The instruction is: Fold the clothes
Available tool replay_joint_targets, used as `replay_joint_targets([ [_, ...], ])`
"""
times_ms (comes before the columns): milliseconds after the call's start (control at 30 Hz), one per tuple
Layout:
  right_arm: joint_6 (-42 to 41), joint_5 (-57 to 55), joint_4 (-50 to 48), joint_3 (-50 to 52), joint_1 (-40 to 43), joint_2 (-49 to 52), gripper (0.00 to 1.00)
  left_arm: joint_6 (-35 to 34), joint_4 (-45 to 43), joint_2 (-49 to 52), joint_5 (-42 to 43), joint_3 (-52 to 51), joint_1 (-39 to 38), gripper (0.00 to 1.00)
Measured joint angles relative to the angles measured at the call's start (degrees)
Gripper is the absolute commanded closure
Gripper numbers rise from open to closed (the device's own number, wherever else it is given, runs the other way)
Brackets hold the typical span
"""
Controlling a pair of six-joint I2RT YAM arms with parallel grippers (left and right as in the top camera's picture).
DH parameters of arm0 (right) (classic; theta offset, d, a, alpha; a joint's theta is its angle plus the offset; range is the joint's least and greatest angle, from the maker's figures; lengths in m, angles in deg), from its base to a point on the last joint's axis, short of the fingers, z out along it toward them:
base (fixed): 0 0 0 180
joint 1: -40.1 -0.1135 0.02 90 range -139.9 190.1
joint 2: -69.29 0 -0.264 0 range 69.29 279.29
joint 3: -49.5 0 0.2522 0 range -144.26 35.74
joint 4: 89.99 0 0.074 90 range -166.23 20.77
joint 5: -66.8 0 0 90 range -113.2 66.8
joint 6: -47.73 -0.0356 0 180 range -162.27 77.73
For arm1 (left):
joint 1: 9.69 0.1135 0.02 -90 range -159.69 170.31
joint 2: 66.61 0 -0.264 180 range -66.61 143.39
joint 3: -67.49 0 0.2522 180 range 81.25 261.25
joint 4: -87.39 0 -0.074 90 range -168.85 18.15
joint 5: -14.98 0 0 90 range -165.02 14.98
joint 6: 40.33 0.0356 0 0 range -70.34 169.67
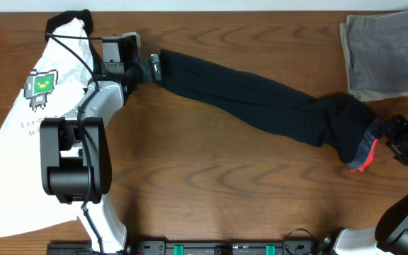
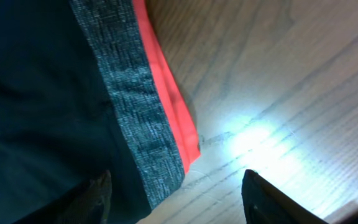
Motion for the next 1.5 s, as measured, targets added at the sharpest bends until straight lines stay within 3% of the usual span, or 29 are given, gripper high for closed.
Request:
replay_joint_targets([
  [333, 0.2, 1.9, -0.6, 0.0, -0.7, 0.0, 0.35, 1.3, 2.0, 8.1, 6.8, 6.5, 0.0, 0.02],
  [633, 0.2, 2.3, -0.6, 0.0, -1.0, 0.0, 0.35, 3.5, 7.3, 10.0, 6.8, 8.7, 0.0, 0.02],
  [733, 0.2, 2.4, -0.6, 0.0, -1.0, 0.0, 0.35, 4.7, 10.7, 9.9, 7.0, 9.6, -0.2, 0.09],
  [1033, 0.8, 3.1, -0.6, 0.0, -1.0, 0.0, 0.35, 6.8, 15.6, 9.6, 7.1, 10.1, -2.9, 0.6],
  [1133, 0.9, 3.1, -0.5, 0.0, -1.0, 0.0, 0.35, 5.5, 14.9, 9.7, 6.1, 9.7, -3.7, 0.81],
  [1167, 1.0, 3.1, -0.5, 0.0, -1.0, 0.0, 0.35, 5.0, 14.7, 9.7, 5.3, 9.6, -3.7, 0.93],
  [1500, 1.4, 3.5, -1.8, 0.0, -1.7, 0.0, 0.32, 0.7, 18.2, 6.9, -5.3, 9.5, -1.3, 0.94],
])
